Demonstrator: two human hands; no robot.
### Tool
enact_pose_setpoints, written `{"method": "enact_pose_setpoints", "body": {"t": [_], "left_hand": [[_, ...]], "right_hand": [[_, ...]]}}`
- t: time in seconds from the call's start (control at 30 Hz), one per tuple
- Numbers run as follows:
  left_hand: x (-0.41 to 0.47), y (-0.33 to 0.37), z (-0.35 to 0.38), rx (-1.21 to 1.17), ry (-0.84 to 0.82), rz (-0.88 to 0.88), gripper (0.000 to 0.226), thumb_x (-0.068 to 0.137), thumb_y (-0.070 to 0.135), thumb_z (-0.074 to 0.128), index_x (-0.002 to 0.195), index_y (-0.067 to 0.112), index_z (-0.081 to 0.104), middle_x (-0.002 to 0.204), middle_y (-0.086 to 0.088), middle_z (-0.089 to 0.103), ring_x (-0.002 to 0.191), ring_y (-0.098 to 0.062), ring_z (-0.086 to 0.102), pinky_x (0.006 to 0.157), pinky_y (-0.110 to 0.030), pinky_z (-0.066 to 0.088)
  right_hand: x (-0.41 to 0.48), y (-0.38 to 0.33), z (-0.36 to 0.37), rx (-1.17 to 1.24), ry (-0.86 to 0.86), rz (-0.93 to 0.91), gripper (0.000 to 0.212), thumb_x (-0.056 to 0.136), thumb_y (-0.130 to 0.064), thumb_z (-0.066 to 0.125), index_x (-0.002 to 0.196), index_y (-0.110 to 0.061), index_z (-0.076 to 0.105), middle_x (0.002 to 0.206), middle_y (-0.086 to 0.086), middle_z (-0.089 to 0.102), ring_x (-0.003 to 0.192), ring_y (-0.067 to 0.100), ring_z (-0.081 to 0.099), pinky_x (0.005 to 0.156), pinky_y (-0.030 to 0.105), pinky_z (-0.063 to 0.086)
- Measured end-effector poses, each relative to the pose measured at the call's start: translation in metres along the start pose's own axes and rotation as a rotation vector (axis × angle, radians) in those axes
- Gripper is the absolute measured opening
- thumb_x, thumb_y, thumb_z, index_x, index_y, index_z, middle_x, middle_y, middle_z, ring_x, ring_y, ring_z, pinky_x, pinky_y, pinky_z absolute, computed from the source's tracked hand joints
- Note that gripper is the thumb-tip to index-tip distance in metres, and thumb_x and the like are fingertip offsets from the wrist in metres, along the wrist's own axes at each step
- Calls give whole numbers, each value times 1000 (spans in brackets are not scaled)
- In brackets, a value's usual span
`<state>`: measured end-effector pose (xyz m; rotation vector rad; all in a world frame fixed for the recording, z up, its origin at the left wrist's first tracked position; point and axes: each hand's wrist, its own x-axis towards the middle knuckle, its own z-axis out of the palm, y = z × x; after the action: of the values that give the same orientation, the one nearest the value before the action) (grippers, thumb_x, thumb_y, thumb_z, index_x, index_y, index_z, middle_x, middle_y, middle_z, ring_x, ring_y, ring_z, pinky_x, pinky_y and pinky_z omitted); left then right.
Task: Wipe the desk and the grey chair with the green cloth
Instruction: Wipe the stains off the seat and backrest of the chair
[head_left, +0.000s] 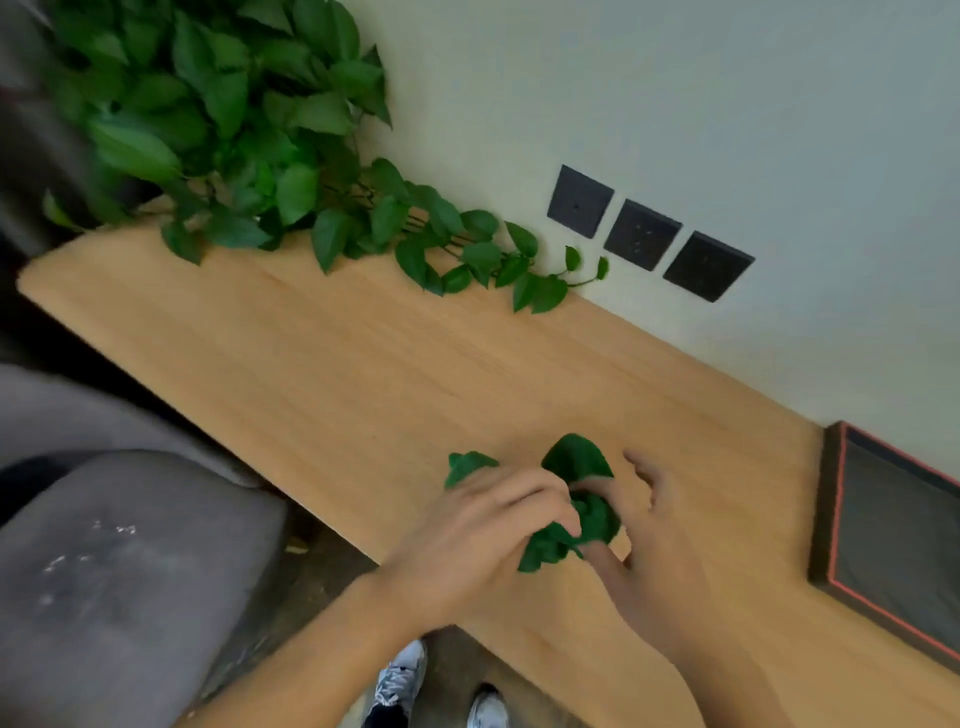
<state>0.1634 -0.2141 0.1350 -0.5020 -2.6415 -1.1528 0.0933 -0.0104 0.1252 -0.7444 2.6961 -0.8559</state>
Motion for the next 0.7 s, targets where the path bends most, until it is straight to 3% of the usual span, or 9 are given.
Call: {"method": "enact_pose_setpoints", "body": {"t": [0.07,0.13,0.2,0.23,0.3,0.37,0.5,0.6,0.7], "left_hand": [[-16,18,-8,-2,109,-58,35,86,-2,42,110,19,57,121,-4,62,109,-20,56,87,-30,47],[-39,33,-14,-22,226,-147,40,84,-5,35,108,17,57,120,-7,61,110,-21,56,85,-35,50],[-66,45,-16,-10,355,-256,41,83,-2,32,111,19,54,120,-1,59,111,-15,56,87,-30,49],[-80,50,-15,-10,423,-314,42,83,-1,32,113,21,53,120,4,58,112,-10,56,88,-23,47],[-109,61,-14,-30,557,-453,46,84,0,35,118,25,54,119,16,58,110,0,57,88,-9,41],[-137,67,-15,-53,714,-599,49,84,4,41,120,35,53,117,23,62,108,1,60,86,-5,41],[-192,67,-24,-184,1017,-828,40,88,14,54,118,40,57,108,17,72,102,-7,68,85,-19,51],[-233,63,-38,-388,1088,-912,17,88,34,62,103,29,67,95,7,75,87,-6,70,76,-20,53],[-269,53,-52,-484,1068,-885,16,83,37,69,90,23,66,82,8,71,77,-5,65,69,-20,51]], "right_hand": [[0,-8,-8,66,-95,-64,25,85,-21,78,97,-36,61,158,-6,30,143,26,39,94,54,52],[-1,-17,-10,232,-193,-80,17,86,-26,77,85,-32,60,142,-18,55,137,13,49,100,44,48],[0,-29,-6,301,-313,-106,16,89,-28,73,88,-29,57,95,-14,72,94,4,68,74,24,50],[1,-37,-2,303,-360,-141,17,91,-25,71,89,-29,55,79,-5,68,69,5,64,59,19,45],[2,-57,9,334,-438,-224,22,94,-16,68,89,-30,52,70,5,58,50,5,49,47,18,35],[3,-82,23,348,-508,-324,23,95,-18,68,91,-35,52,72,1,60,53,5,51,48,19,36],[-1,-138,55,419,-651,-467,27,92,-17,72,103,-39,60,88,-11,72,75,4,69,64,19,53],[-3,-181,81,490,-685,-525,25,88,-16,77,104,-32,65,94,-12,74,85,4,72,70,20,56],[-4,-219,111,493,-686,-576,22,86,-27,75,105,-31,66,94,-12,73,84,5,70,69,14,51]]}}
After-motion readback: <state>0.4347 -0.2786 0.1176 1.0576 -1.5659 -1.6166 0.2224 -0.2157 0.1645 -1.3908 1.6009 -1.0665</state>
